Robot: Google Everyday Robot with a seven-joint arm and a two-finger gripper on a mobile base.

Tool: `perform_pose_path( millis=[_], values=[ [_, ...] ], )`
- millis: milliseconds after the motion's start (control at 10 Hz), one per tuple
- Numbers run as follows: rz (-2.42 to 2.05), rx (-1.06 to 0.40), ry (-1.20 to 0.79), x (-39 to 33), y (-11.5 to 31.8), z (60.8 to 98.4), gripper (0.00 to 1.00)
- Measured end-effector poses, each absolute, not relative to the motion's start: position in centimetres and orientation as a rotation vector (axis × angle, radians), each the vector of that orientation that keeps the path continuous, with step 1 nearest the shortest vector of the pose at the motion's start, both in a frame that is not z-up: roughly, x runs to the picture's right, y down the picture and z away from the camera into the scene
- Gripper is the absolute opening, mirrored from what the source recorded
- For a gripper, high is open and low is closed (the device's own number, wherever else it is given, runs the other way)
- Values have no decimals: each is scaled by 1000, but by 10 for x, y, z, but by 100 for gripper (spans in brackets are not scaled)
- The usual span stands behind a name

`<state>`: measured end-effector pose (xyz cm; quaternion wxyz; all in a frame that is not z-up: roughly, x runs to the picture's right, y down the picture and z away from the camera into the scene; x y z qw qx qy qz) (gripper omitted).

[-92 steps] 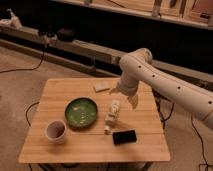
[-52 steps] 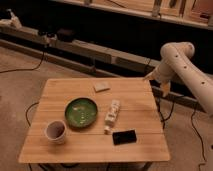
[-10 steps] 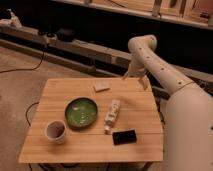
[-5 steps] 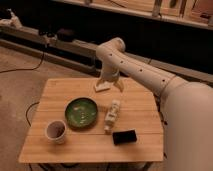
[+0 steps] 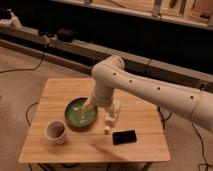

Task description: Move the arm in a circular motion

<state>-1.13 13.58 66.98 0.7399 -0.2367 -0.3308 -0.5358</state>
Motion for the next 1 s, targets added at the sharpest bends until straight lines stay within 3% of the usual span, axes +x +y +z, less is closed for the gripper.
perform_pose_path(
  millis=[600, 1000],
  values=[
    [-802, -700, -606, 155, 189, 649, 80],
    [-646, -664, -321, 292, 119, 705, 80]
  ],
)
